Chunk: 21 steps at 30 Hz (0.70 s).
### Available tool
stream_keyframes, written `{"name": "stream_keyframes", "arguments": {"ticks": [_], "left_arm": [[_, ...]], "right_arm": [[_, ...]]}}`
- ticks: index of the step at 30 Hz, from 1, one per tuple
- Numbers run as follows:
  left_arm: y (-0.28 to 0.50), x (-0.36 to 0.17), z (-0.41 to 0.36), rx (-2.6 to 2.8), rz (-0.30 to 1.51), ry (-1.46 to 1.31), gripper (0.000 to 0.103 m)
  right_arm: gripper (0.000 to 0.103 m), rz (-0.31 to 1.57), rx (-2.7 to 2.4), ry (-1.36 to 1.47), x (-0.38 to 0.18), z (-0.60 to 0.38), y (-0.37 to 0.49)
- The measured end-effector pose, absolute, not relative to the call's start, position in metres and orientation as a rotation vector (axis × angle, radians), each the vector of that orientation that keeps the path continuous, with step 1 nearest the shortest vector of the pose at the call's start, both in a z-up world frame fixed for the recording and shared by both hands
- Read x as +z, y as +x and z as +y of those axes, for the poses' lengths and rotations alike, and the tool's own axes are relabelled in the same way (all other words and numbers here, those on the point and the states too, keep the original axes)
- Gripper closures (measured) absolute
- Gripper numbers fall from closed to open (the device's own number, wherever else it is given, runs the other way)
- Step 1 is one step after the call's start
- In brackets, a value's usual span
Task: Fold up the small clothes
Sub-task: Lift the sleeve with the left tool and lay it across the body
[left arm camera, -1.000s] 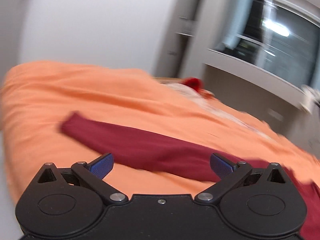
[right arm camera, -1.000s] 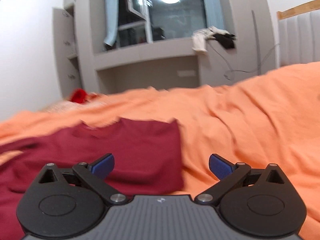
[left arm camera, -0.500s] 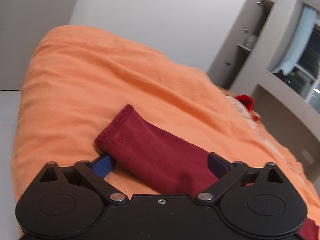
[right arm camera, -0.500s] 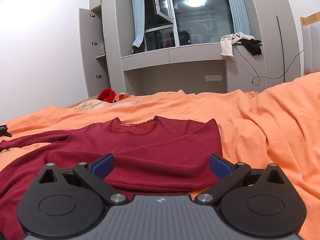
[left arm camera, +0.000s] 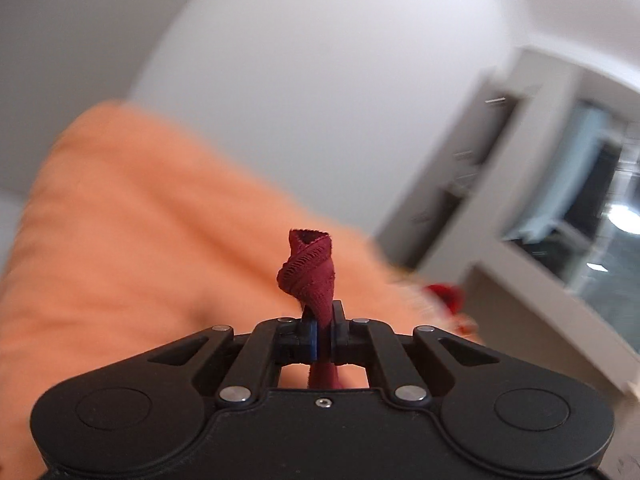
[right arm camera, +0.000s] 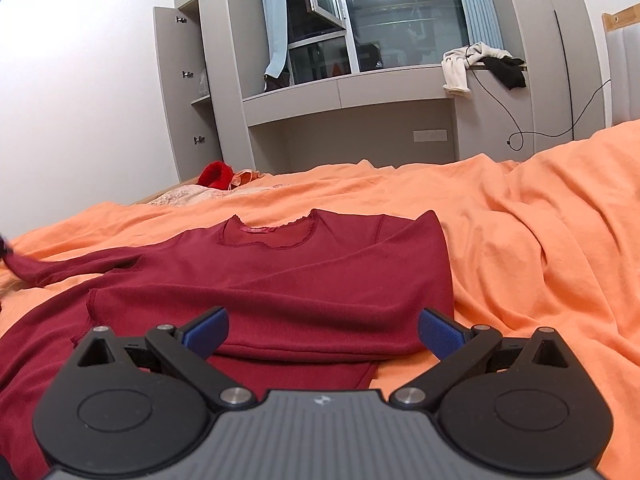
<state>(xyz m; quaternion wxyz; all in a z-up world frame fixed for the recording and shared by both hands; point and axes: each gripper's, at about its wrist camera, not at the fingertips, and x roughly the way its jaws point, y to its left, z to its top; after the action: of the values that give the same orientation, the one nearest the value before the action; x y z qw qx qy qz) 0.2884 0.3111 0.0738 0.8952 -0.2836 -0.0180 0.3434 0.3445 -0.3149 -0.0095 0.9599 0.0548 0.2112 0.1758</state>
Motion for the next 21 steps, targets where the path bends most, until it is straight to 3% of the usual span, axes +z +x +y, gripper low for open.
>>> {"name": "stream_keyframes", "arguments": {"ticks": [7,12,21], "left_arm": [[0.303,0.128,0.220,0.223,-0.104,-0.312,0.098],[0.311,0.145,0.150,0.010,-0.054,-0.156,0.098],[0.319,0.107,0.026,-0.199,0.027,0.011,0.098]], "right_arm": [[0.000,0.397,0.347,0.116,-0.008,-0.317,0.340],[0.000,0.388,0.347,0.133,-0.007,-0.320,0.339],[0.000,0.383,0.332,0.154,-0.007,-0.322,0.338]]}}
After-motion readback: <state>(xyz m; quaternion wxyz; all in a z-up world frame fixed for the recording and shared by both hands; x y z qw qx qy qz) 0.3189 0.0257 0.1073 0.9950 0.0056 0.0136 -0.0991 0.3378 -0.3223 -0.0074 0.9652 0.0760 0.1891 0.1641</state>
